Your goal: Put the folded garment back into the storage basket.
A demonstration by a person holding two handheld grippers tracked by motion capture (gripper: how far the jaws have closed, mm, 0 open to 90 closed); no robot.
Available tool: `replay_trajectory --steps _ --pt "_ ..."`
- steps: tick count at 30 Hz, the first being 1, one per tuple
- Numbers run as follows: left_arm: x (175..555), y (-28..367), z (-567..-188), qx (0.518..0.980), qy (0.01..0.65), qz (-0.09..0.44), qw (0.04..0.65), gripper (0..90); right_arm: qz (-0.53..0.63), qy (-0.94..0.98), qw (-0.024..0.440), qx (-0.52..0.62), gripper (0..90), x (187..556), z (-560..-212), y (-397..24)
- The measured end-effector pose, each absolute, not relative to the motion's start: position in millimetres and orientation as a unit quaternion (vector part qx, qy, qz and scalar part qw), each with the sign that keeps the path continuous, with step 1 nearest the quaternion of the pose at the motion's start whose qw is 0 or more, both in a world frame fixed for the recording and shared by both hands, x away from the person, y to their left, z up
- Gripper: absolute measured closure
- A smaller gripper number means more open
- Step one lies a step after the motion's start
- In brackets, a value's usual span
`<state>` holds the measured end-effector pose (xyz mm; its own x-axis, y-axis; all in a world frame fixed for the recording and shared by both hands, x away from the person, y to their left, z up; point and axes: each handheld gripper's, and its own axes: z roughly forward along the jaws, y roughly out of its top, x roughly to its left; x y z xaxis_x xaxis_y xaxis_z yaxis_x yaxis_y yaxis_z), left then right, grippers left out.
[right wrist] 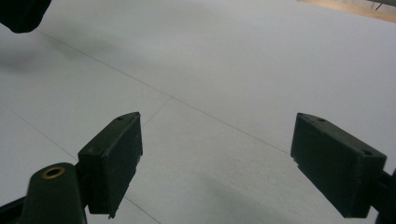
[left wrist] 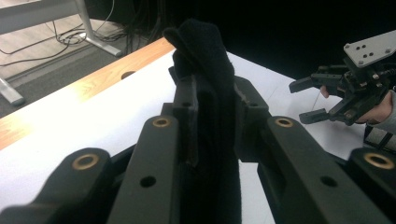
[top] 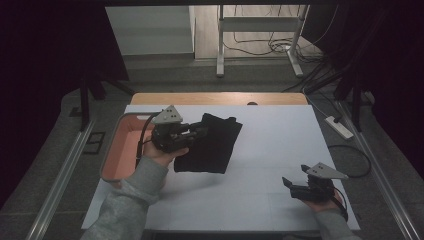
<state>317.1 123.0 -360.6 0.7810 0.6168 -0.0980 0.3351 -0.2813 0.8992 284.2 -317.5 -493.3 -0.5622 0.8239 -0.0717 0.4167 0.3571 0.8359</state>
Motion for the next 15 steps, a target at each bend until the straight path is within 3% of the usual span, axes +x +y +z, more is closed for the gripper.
replay_trajectory --steps 15 --pt "316 136 -356 0.784 0.31 0.143 0.519 74.4 0.407 0.784 0.251 0.395 17.3 284 -493 -318"
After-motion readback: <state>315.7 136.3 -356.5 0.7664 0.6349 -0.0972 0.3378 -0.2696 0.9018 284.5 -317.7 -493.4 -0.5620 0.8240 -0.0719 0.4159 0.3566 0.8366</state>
